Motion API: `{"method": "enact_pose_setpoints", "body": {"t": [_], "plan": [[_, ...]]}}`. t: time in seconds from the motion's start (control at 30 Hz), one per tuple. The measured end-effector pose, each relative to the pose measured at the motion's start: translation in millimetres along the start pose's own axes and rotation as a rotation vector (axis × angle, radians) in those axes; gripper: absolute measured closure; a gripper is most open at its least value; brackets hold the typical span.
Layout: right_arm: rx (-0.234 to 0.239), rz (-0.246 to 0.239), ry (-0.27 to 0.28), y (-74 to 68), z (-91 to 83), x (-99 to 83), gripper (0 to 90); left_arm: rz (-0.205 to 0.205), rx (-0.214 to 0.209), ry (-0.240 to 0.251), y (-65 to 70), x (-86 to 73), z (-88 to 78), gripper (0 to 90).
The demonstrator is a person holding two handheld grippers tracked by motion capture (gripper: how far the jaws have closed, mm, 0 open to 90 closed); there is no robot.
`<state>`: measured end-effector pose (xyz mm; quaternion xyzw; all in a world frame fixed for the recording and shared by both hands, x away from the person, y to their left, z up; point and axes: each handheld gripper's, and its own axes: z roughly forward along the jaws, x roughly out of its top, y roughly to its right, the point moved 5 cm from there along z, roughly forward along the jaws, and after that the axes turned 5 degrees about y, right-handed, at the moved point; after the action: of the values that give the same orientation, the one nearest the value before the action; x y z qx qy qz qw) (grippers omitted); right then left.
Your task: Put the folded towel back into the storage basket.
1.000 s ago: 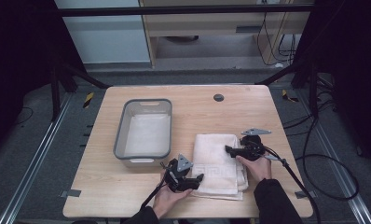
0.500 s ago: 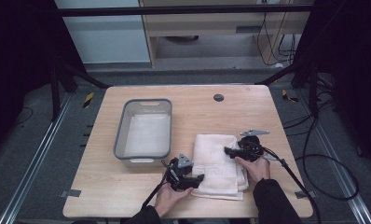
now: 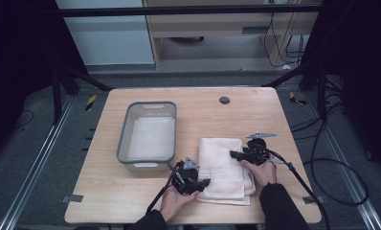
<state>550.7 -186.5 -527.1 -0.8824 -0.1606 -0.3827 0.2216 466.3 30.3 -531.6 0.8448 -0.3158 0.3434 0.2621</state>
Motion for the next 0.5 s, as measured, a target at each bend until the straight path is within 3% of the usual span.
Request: {"method": "enact_pose_setpoints", "body": {"t": [0.23,0.5], "plan": [[0.018,0.031,0.007,-1.1,-1.2,2.0,62.6,0.006,-0.012,-0.002,2.3,0.7,-0.7,63.2],[0.023,0.016,0.025,-3.4,-5.9,6.0,66.5,-0.006,-0.020,0.031,3.7,0.4,-2.9,73.5]]}}
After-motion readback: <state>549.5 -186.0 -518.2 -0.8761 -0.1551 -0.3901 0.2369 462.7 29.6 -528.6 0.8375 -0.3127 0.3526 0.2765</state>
